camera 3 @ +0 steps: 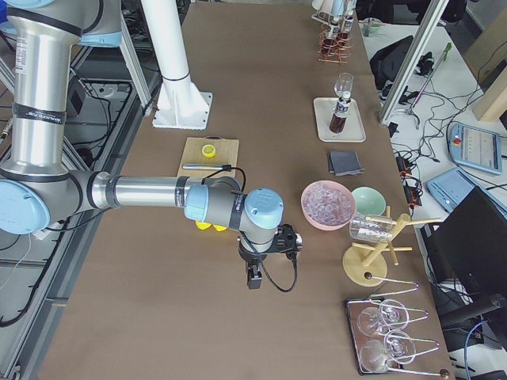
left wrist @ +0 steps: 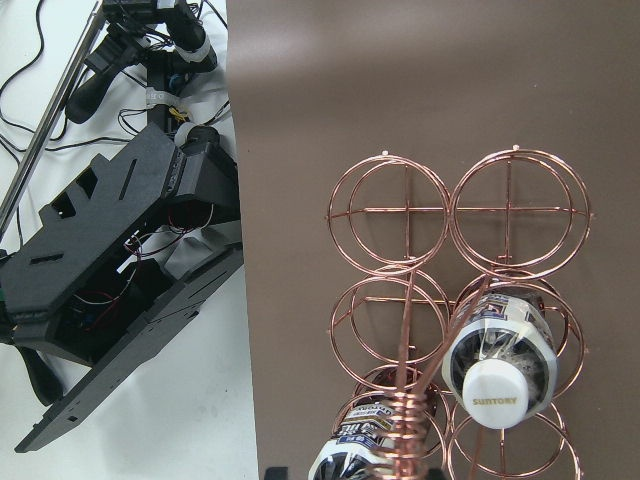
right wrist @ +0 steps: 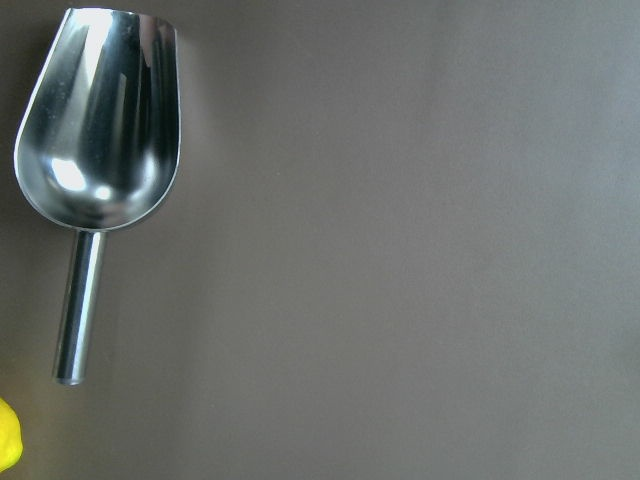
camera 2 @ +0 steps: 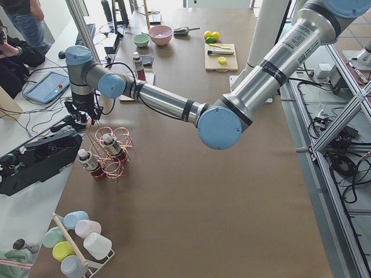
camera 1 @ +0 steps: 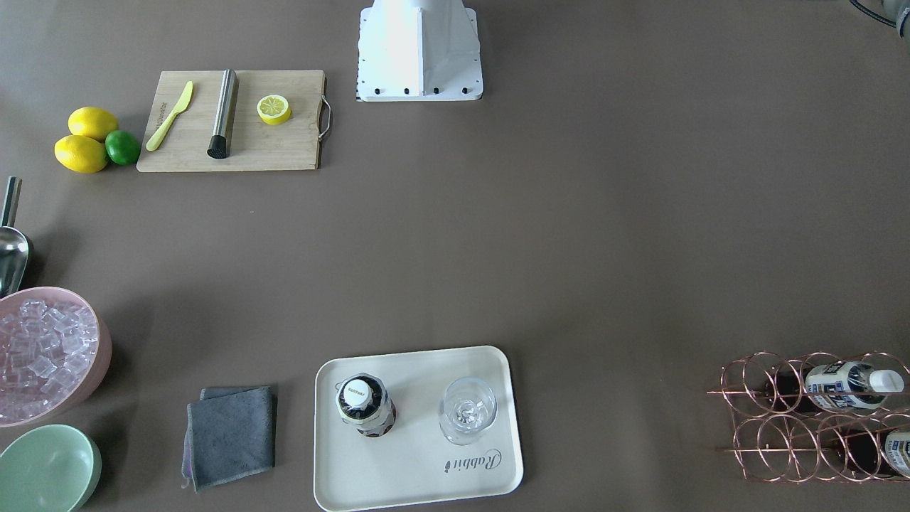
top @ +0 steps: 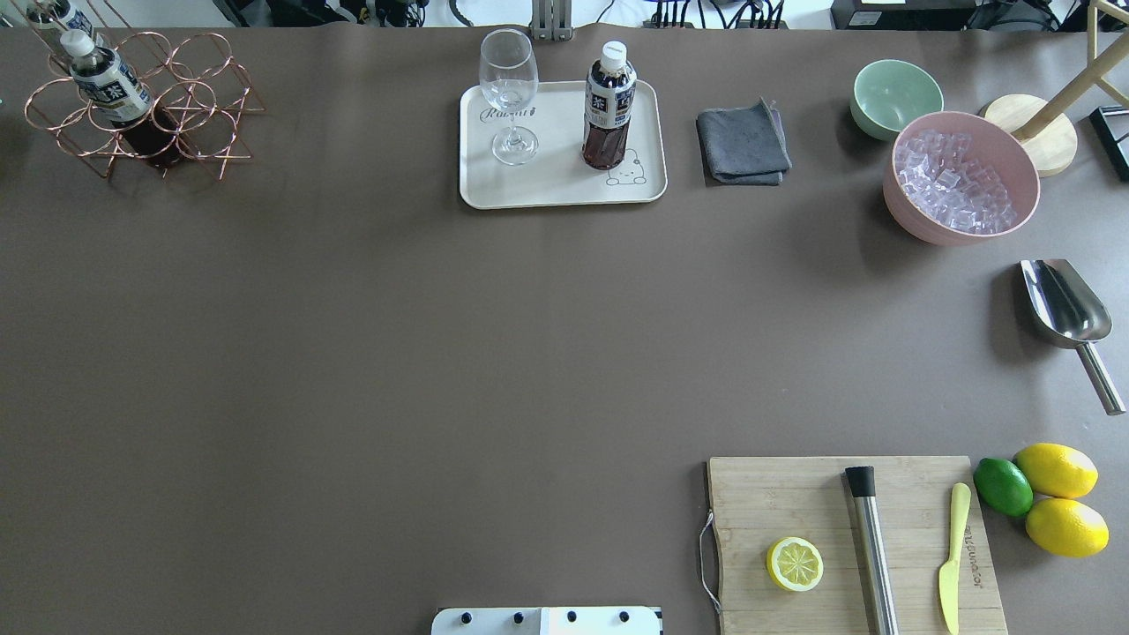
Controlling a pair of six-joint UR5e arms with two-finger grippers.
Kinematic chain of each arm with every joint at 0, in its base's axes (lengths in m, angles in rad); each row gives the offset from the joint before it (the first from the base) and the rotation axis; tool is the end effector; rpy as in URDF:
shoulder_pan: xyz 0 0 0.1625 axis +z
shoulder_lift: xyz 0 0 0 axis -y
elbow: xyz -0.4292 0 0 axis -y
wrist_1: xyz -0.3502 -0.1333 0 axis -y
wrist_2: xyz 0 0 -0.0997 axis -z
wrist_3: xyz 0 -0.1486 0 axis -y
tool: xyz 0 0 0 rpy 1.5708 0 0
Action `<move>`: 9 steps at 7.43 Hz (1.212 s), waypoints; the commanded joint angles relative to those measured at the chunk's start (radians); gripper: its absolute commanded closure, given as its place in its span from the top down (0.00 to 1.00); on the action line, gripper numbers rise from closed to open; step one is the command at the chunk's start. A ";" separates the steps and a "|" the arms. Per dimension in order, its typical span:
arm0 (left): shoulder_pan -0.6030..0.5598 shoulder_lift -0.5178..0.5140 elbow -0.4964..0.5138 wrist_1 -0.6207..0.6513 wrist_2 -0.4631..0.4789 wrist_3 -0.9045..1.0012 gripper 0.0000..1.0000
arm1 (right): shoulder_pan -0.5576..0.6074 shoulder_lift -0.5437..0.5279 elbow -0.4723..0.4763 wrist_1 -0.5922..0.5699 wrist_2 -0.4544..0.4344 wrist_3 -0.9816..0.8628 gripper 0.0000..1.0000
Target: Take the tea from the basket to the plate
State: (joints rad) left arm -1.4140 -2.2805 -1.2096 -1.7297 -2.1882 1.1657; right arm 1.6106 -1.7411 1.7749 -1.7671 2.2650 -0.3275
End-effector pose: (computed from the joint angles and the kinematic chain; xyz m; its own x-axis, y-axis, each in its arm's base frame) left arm 0.0712 -0.7530 0.4259 0.1747 0.9531 0.2472 -0.7536 -0.0322 0.6565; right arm 0.0524 -0.3554 0.7025 0.7359 -0.1903 0.6498 0.2085 0.9767 0.0499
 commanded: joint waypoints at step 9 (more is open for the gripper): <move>-0.081 0.130 -0.229 0.120 -0.102 0.005 0.98 | 0.000 -0.020 0.021 0.002 0.004 -0.001 1.00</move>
State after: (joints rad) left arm -1.4450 -2.1745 -1.3438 -1.7025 -2.2333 1.1683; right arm 1.6107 -1.7594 1.7952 -1.7665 2.2687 -0.3282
